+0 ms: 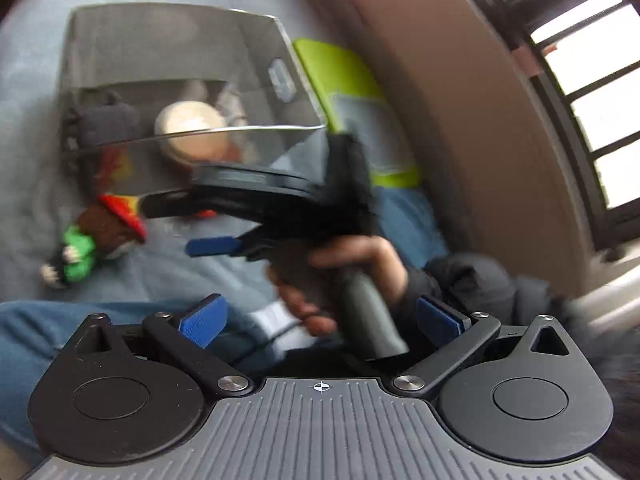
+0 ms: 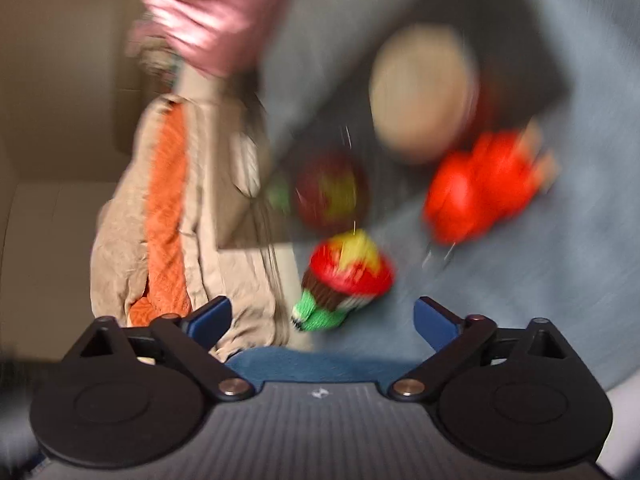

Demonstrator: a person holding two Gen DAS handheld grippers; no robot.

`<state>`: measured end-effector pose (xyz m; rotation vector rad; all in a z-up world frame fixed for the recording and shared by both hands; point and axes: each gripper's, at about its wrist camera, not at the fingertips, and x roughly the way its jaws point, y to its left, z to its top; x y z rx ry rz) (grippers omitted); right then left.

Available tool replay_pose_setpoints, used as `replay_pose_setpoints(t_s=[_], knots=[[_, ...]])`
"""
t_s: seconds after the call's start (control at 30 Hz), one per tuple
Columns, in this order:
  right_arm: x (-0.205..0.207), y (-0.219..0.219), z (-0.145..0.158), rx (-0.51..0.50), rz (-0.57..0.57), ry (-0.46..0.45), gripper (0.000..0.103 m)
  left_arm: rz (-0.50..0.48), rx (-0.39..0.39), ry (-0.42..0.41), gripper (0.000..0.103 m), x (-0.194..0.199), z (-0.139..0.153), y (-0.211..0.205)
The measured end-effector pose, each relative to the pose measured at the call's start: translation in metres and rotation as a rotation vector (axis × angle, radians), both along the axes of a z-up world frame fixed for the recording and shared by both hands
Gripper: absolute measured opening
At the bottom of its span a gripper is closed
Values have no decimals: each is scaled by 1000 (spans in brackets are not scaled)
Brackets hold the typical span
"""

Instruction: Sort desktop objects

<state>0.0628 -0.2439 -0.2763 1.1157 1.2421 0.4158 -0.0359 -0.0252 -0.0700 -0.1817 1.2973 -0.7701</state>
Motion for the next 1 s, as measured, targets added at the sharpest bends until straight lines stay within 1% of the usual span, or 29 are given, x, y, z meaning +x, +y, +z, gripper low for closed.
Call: replay_pose_setpoints(t_s=[0.03, 0.07, 0.1, 0.2, 0.23, 0.3, 0.33, 0.37, 0.4, 0.47, 0.53, 0.6, 0.67, 0.73, 0.83, 0.9, 0.97, 1.0], knots=[[7, 15, -6, -34, 1, 25, 93, 0, 22, -20, 103, -7, 3, -1], [13, 31, -12, -67, 1, 50, 93, -9, 26, -29, 103, -14, 7, 0], [20, 45, -18, -104, 2, 71, 92, -19, 12, -28, 103, -17, 8, 1], [33, 77, -27, -265, -1, 77, 87, -33, -17, -34, 103, -24, 10, 7], [37, 83, -30, -294, -14, 78, 88, -31, -21, -39, 103, -26, 12, 10], [44, 89, -41, -286, -25, 92, 92, -26, -28, -46, 103, -30, 15, 17], [45, 89, -44, -267, -32, 107, 89, -20, -32, -43, 103, -33, 15, 20], [44, 87, -44, -244, -38, 113, 83, -14, -37, -40, 103, -36, 15, 23], [44, 86, -43, -225, -40, 118, 71, -9, -41, -36, 103, -38, 15, 25], [40, 82, -33, -229, -5, 113, 68, -2, -43, -28, 103, -36, 11, 27], [32, 75, -15, -255, 26, 79, 66, 0, -46, -22, 103, -34, 5, 30], [20, 66, 8, -272, 74, 8, 66, -2, -47, -14, 103, -34, -1, 33], [7, 52, 41, -314, 122, -82, 66, -4, -62, -2, 103, -34, -8, 39], [-6, 34, 80, -373, 152, -192, 67, 3, -102, 45, 103, -30, -20, 45], [-15, 5, 144, -467, 123, -369, 67, 52, -163, 138, 103, -18, -39, 50], [-7, -7, 176, -489, 80, -446, 67, 85, -152, 173, 103, -9, -48, 48], [14, -20, 192, -482, 24, -442, 67, 101, -124, 185, 103, 0, -53, 44], [29, -23, 190, -480, 1, -420, 67, 101, -113, 184, 103, 3, -53, 42]])
